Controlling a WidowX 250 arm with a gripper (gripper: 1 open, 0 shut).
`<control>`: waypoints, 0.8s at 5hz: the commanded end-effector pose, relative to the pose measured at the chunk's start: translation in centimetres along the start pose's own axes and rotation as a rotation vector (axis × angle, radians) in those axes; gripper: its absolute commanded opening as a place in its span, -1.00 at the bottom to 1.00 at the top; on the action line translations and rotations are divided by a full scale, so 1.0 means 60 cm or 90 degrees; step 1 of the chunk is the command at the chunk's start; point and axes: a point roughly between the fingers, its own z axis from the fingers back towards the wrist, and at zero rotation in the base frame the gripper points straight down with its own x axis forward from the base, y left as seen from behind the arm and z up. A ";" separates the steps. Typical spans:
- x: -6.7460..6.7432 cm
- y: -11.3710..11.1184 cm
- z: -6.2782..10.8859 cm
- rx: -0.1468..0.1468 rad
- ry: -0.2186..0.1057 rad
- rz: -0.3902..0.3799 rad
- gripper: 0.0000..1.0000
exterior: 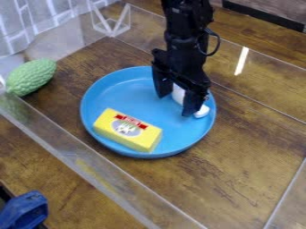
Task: Put the white object in the blue tray
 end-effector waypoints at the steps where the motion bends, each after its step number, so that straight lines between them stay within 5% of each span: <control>1: 0.038 0.000 0.014 0.007 -0.048 0.029 1.00; 4: 0.042 0.020 -0.016 0.008 -0.052 0.048 1.00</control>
